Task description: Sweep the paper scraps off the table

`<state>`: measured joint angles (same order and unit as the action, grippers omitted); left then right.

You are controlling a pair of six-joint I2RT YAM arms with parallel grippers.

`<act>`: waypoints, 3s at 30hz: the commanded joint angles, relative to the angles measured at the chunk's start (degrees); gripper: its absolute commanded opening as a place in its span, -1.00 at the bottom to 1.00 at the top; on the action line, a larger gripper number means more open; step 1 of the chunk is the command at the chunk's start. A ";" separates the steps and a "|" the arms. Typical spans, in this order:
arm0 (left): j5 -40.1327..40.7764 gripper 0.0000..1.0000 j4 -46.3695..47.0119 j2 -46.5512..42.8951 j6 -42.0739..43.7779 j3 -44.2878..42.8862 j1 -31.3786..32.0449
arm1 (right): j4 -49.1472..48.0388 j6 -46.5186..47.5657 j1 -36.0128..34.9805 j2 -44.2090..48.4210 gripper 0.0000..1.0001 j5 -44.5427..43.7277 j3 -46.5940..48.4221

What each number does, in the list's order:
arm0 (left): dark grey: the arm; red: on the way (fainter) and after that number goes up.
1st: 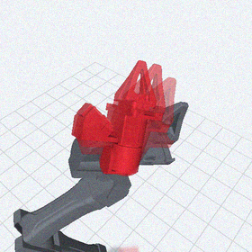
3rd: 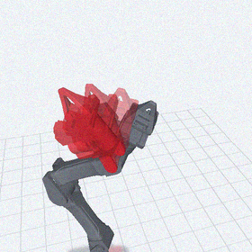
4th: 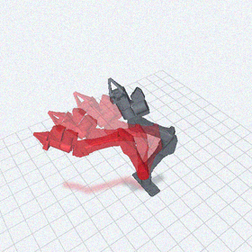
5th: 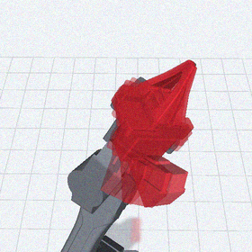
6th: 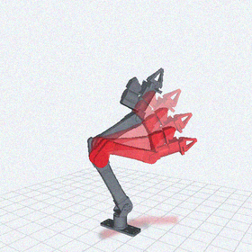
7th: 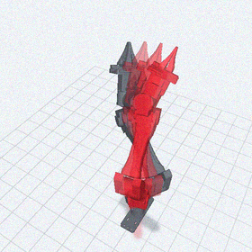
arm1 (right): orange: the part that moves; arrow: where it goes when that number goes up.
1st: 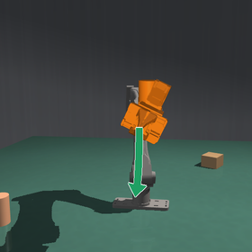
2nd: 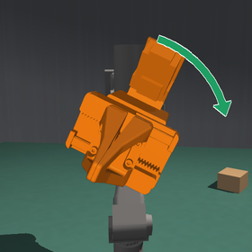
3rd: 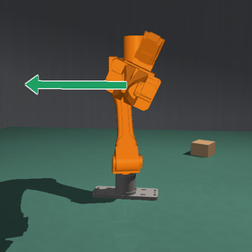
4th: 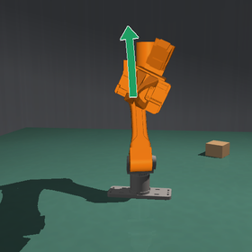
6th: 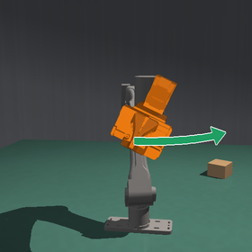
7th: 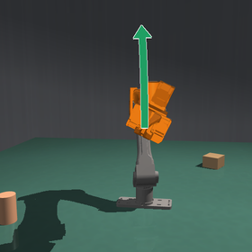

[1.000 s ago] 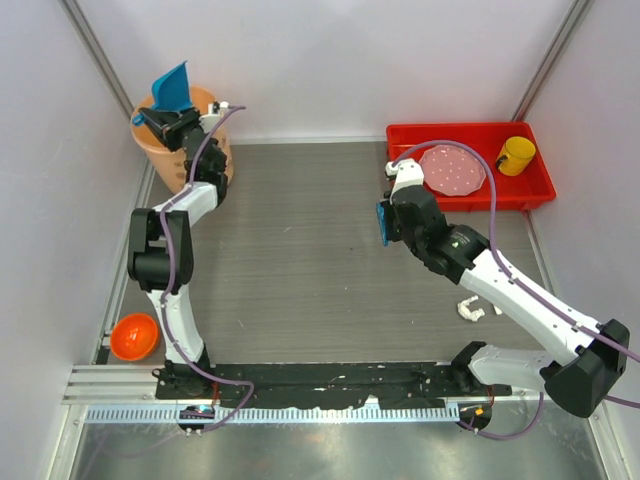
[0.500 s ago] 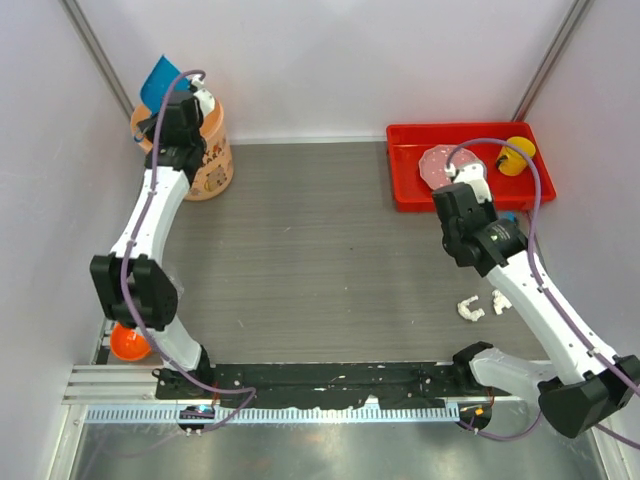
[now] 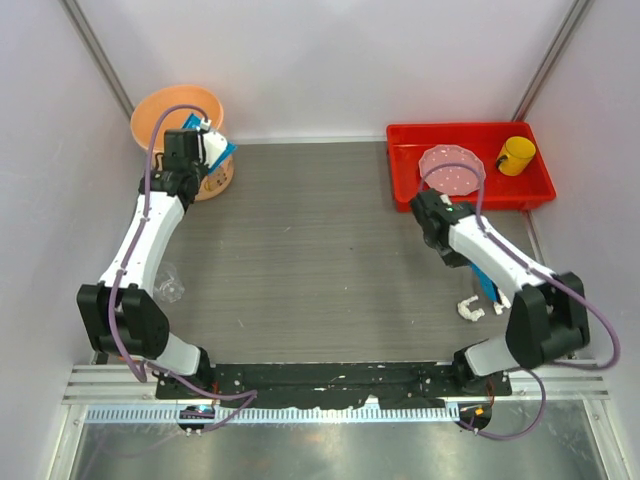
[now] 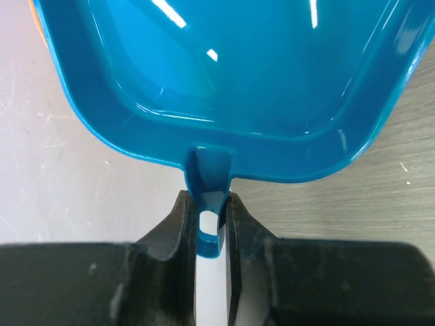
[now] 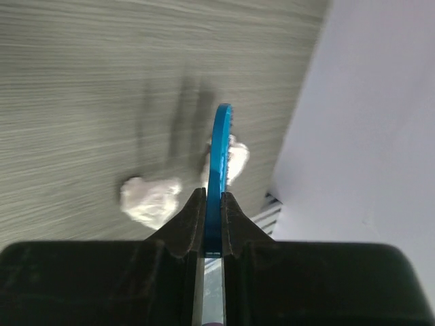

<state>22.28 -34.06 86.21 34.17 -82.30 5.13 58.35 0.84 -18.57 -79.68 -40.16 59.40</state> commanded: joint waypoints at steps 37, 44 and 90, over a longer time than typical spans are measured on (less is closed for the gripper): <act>-17.97 -1.00 -3.99 -12.66 -8.51 8.65 0.06 | -17.75 20.06 27.70 28.16 -0.99 4.63 -9.37; -20.70 -1.00 -5.31 -10.46 -8.42 9.09 0.06 | -5.38 28.93 27.71 33.45 -0.99 29.58 -19.49; -16.75 -1.00 -4.70 -11.42 -6.23 9.97 0.06 | 28.14 -47.78 -5.87 13.40 -0.98 7.41 19.17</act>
<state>6.26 -40.53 74.30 27.27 -72.49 5.17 77.52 -42.04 -26.30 -68.12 -27.57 78.67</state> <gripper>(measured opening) 0.170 0.133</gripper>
